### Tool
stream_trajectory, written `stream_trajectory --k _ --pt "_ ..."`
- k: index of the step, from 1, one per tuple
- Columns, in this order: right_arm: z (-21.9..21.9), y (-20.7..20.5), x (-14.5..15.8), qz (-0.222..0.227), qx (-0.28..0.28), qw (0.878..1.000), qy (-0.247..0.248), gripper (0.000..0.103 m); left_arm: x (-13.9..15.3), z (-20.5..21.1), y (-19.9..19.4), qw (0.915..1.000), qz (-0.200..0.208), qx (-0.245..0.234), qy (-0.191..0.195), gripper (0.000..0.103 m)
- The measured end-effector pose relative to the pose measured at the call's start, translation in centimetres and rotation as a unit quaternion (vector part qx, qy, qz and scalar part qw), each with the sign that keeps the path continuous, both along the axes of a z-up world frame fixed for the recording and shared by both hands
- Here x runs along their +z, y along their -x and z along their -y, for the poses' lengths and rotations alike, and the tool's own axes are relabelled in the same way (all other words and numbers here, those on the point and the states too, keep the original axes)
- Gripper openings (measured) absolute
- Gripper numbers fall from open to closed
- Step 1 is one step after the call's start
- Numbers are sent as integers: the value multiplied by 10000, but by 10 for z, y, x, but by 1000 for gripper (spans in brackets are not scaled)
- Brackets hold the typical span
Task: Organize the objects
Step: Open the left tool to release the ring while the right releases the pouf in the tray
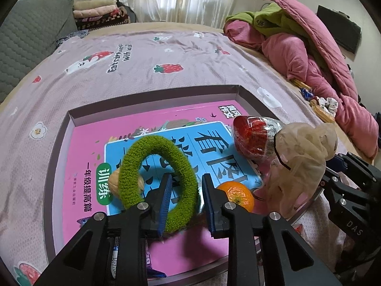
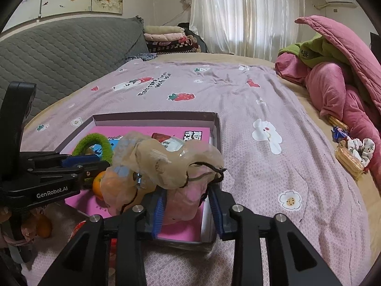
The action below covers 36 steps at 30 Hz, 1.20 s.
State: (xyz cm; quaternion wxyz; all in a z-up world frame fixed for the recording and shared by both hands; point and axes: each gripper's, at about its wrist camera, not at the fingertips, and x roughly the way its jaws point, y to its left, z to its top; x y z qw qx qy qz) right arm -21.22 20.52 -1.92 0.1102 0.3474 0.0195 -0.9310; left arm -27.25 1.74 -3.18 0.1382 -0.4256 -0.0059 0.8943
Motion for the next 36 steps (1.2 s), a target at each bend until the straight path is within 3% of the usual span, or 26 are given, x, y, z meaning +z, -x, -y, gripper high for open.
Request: stream_trajectory --k 7,9,23,31,36 --pt "-7 -1 4 -62 -115 9999 -10 37 0 -1 0 10000 8 3 2 28" --pt "-9 -1 7 -102 -79 9999 27 43 0 -1 -1 10000 0 7 5 28" --pt "-8 -4 14 -251 54 9997 49 56 5 -1 -2 10000 8 22 -21 34" --pt "-7 -5 18 -312 182 9993 78 69 10 -1 -4 10000 -32 33 -49 37" --pt "-5 -8 18 -379 163 9991 -4 70 12 -2 -4 10000 -55 26 -55 38"
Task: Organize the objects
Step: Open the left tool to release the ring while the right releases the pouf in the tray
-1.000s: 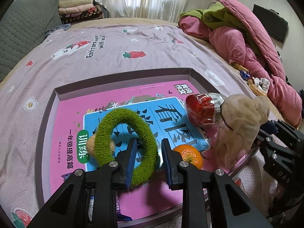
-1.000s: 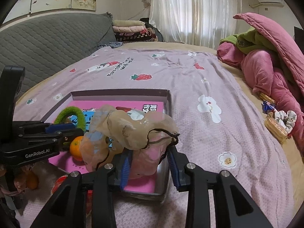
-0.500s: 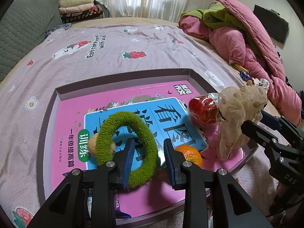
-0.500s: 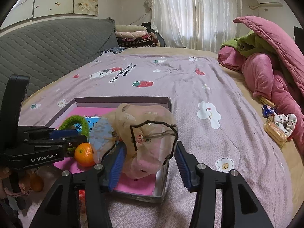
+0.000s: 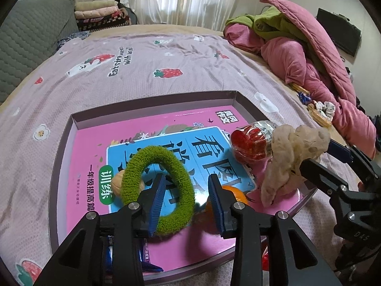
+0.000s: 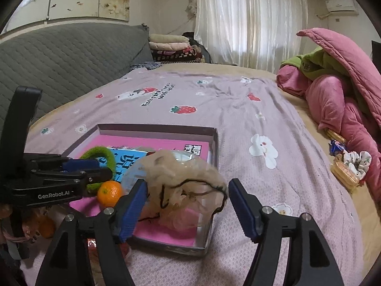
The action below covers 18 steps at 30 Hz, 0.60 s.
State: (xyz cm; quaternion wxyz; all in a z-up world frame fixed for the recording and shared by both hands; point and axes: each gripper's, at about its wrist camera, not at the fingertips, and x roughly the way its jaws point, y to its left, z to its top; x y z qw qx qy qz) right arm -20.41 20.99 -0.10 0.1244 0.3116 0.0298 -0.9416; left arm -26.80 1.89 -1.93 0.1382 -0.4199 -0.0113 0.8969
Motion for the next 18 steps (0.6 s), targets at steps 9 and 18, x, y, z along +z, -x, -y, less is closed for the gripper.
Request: stream_trajectory --k 9,18 --pt "-6 -4 10 -147 6 9998 163 70 15 1 -8 9999 -112 -9 -71 49" --pt "-4 -9 16 -217 133 9993 263 75 25 1 -18 9998 -180 37 0 62"
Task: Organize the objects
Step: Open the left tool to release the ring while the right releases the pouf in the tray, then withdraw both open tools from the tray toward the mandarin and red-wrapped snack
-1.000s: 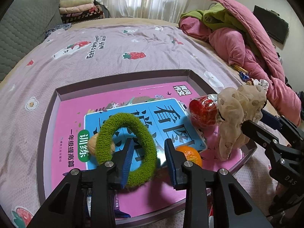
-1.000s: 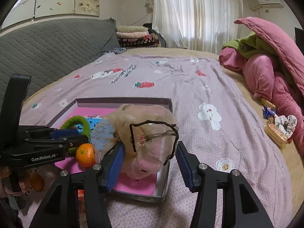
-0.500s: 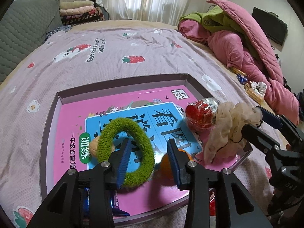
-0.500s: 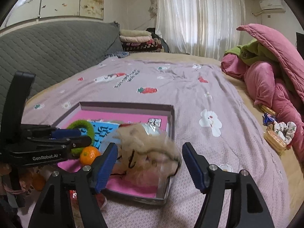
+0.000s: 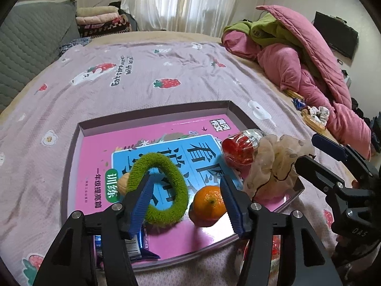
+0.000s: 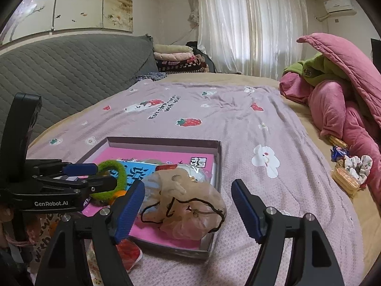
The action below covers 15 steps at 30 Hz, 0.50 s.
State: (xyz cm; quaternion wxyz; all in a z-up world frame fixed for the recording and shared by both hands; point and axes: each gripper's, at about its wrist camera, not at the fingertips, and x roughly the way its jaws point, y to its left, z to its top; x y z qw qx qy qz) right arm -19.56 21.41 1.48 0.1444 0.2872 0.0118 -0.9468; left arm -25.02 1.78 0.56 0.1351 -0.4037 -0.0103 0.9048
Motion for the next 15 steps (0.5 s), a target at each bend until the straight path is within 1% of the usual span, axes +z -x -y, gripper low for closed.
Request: stream_trajectory --k 2,6,8,10,15 --pt "1 -1 1 7 45 10000 25 77 3 1 -2 10000 -50 49 40 66" --pt "1 -4 5 -31 143 9996 236 79 6 4 -7 9996 -154 127 192 67" --pt "0 -6 9 -77 193 9993 297 82 9 6 -10 9994 -186 165 224 73" --pt "2 -9 11 -122 232 9992 297 85 12 10 -14 9993 -220 216 189 74" --pt "5 -15 17 -246 313 9987 310 86 22 19 -23 9989 -289 331 160 74"
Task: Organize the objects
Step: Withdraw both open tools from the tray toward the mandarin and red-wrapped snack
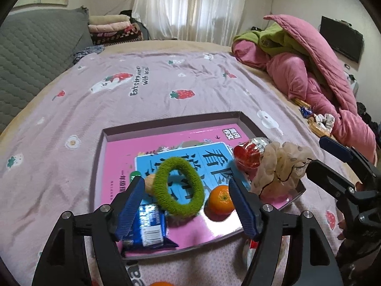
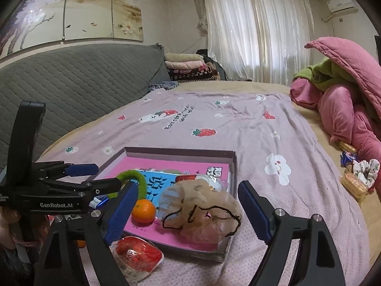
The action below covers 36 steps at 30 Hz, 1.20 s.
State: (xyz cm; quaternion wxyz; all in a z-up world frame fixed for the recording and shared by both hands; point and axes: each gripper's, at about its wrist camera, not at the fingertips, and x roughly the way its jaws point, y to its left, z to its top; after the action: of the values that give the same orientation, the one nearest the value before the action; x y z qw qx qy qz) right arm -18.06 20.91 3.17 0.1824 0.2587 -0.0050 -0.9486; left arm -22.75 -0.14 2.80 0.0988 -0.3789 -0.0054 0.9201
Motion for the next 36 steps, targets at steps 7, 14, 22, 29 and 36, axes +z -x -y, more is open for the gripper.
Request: stream_trajectory --k 7,14,22,29,36 --pt "5 -6 5 -80 90 9999 1 90 9 22 -19 9997 -94 240 -30 75" --pt "10 -16 8 -97 38 9999 54 90 11 41 -40 9990 -159 419 -32 76" --pt "12 -29 6 -129 -48 9997 211 90 11 43 -54 9983 -253 497 147 76" --pt "15 -42 7 -189 -200 9995 160 90 12 41 -66 9977 -362 522 238 76" --pt "20 -54 7 -253 -302 9991 128 90 13 43 -75 9977 -378 556 112 77"
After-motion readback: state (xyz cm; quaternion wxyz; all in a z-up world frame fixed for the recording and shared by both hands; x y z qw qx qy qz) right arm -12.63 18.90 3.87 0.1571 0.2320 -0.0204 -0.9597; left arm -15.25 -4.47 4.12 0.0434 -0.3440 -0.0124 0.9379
